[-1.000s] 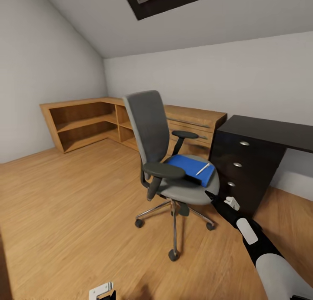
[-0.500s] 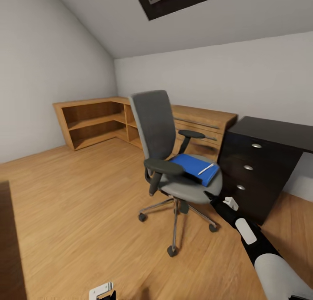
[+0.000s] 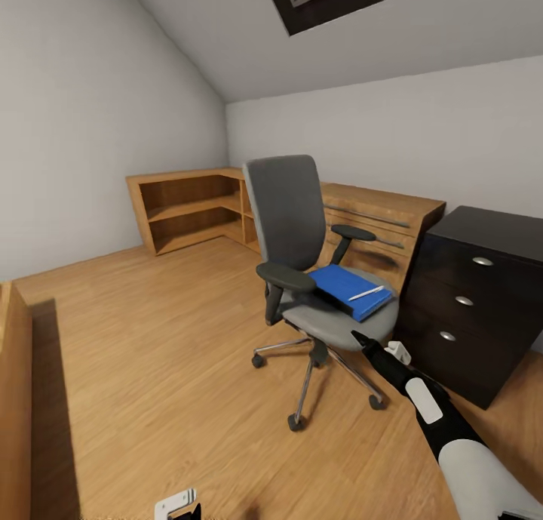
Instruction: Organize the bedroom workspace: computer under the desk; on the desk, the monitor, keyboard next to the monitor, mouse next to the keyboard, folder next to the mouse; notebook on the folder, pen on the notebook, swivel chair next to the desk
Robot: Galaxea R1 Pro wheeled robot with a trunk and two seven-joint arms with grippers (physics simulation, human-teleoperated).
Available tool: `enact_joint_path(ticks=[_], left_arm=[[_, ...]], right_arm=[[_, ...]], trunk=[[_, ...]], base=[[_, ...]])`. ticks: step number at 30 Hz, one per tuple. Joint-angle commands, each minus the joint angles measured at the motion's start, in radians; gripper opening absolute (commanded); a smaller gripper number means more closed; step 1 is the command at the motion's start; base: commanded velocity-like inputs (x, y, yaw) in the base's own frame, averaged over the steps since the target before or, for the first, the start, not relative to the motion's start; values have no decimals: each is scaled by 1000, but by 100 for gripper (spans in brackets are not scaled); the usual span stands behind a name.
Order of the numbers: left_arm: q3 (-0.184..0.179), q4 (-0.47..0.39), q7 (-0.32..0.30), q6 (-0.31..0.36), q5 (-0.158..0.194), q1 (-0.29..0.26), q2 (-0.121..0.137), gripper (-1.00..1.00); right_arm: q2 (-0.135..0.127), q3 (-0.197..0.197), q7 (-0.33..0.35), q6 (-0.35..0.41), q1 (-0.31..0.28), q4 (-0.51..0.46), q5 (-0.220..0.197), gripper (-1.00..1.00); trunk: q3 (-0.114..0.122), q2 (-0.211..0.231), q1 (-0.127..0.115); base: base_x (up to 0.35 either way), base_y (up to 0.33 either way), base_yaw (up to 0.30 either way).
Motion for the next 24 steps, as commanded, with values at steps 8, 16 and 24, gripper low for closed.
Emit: enact_joint_path(ticks=[8, 16, 24], left_arm=[[3, 1, 0, -3, 1, 0, -1, 100], [3, 1, 0, -3, 1, 0, -1, 100], [3, 1, 0, -3, 1, 0, -1, 100]], right_arm=[[0, -4, 4, 9, 0, -1, -9, 100], [0, -4, 4, 9, 0, -1, -9, 100], [-1, -4, 4, 9, 0, 0, -9, 100]], trunk=[[-1, 0, 0], [-1, 0, 0], [-1, 0, 0]], base=[[-47, 0, 36], [-135, -18, 2], [-17, -5, 0]])
